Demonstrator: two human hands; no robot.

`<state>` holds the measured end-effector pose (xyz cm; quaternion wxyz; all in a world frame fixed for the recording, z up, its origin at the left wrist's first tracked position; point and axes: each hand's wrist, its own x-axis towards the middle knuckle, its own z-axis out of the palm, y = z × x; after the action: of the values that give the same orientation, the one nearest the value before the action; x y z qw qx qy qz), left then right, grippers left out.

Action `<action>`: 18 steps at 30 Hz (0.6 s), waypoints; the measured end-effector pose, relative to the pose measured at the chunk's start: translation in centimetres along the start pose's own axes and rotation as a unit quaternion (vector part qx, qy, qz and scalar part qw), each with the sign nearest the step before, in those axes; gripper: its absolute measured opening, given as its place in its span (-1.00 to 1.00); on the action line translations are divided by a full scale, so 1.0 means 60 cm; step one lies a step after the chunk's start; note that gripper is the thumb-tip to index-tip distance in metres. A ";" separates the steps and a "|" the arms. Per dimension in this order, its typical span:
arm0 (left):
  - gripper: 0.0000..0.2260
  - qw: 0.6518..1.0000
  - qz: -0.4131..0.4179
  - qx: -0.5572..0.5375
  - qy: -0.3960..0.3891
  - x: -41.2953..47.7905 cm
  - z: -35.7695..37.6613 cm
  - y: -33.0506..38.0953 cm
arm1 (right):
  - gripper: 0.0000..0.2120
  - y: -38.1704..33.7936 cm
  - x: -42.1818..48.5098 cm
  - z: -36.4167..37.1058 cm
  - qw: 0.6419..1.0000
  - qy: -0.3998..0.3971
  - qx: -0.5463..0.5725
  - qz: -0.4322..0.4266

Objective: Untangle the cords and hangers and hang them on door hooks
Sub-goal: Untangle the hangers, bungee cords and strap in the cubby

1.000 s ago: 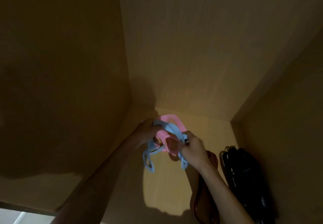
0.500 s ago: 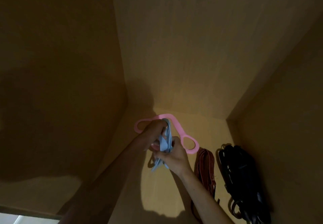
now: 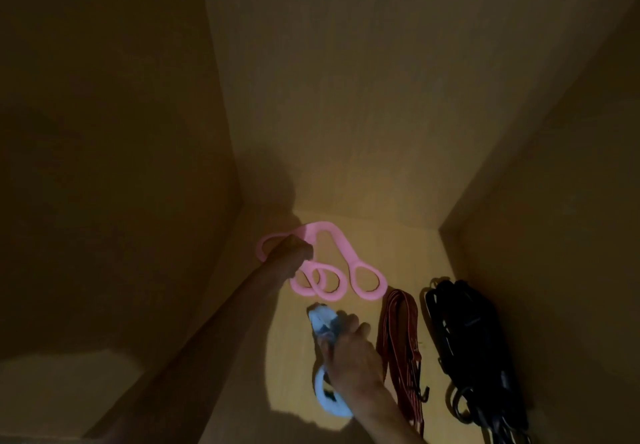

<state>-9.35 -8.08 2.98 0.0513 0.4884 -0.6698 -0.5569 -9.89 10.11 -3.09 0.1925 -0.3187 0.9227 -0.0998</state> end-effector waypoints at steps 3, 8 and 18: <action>-0.79 1.000 -0.003 0.028 -0.002 0.008 0.000 -0.010 | -0.53 -0.003 -0.020 0.007 0.997 0.022 -0.075 -0.009; -0.89 0.999 -0.004 0.046 -0.012 0.016 0.001 -0.019 | -0.54 0.004 -0.011 0.010 1.000 -0.026 0.008 0.004; -0.55 0.960 0.119 0.237 0.093 0.050 -0.001 -0.034 | -0.35 -0.007 0.013 -0.046 0.998 0.023 -0.027 -0.042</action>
<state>-9.64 -10.04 -0.04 0.0619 0.4527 -0.8284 -0.3241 -11.41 9.46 -0.67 0.1583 -0.3603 0.9149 -0.0900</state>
